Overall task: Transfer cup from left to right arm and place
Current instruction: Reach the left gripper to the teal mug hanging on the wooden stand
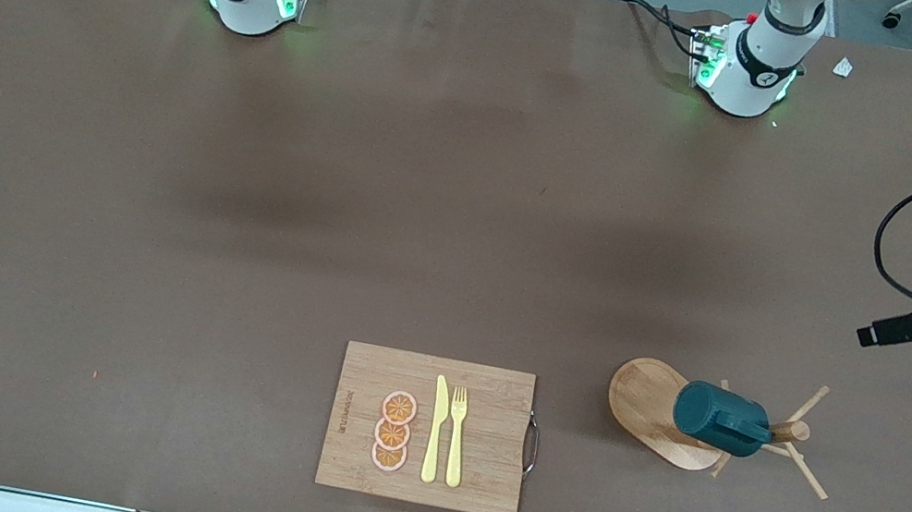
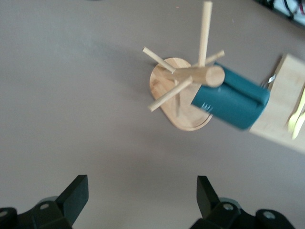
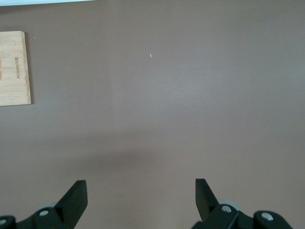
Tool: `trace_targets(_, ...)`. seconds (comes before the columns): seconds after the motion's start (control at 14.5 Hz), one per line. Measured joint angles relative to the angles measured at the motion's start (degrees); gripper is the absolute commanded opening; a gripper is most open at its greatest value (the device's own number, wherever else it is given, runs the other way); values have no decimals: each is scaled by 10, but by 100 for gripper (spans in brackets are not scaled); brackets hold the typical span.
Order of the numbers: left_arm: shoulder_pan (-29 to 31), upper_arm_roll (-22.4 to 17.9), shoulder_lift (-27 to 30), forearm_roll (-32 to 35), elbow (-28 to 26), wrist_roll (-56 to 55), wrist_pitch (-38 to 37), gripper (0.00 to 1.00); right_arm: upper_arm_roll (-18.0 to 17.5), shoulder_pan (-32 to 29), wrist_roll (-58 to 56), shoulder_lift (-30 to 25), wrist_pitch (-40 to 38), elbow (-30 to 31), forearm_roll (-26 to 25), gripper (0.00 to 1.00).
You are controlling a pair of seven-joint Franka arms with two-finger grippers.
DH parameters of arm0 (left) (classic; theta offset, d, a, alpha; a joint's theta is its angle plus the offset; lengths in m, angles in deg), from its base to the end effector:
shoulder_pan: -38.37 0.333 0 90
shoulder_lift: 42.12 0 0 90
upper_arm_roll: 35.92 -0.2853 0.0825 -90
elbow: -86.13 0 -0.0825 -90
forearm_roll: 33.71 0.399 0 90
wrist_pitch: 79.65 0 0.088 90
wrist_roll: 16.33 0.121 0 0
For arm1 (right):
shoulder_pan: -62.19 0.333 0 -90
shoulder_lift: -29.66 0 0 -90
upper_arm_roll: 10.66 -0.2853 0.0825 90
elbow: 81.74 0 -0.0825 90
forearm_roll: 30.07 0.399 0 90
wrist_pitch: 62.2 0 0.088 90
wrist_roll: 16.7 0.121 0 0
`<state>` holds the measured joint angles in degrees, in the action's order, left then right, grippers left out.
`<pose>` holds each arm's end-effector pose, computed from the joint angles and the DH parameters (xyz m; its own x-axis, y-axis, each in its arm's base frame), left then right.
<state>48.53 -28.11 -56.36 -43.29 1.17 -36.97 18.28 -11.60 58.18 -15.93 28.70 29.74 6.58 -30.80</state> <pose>0.6423 0.0162 0.4874 0.9086 0.4077 -0.0907 0.4175 -0.8913 0.1766 0.5690 -0.0319 0.6069 0.9946 -0.0663 0.0800 -0.0675 -0.9976 0.0119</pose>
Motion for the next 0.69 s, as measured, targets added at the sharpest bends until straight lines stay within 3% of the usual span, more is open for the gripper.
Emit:
trace_targets(0.34, -27, 12, -56, -65, 28, -282, 92, 100, 0, 0, 0, 0, 0, 0, 0, 100)
trace_targets(0.69, -60, 12, -108, -81, 35, -453, 189, 100, 0, 0, 0, 0, 1, 0, 0, 100)
